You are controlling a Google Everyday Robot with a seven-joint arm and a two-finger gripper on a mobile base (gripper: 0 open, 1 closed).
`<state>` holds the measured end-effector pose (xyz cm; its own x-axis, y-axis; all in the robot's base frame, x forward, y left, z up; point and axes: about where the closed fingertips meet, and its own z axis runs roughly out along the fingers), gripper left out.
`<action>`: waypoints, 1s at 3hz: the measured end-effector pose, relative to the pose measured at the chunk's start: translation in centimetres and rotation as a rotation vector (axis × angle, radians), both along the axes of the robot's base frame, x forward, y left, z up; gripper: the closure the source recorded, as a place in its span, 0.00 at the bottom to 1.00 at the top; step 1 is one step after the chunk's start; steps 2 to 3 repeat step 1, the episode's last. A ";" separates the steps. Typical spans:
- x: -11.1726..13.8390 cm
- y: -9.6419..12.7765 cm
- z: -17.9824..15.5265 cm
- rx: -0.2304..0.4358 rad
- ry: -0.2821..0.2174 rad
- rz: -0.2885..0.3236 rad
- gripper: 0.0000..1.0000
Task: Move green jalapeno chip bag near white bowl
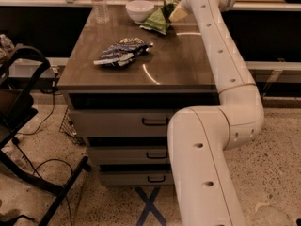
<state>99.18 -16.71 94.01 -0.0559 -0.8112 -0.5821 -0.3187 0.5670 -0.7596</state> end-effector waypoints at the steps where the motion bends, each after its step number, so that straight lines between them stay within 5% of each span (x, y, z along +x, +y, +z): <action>1: 0.0 0.0 0.0 0.000 0.000 0.000 0.00; 3: 0.0 0.0 0.0 0.000 0.000 0.000 0.00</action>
Offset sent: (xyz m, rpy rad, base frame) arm 0.0000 0.0000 0.0000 0.0000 0.0000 0.0000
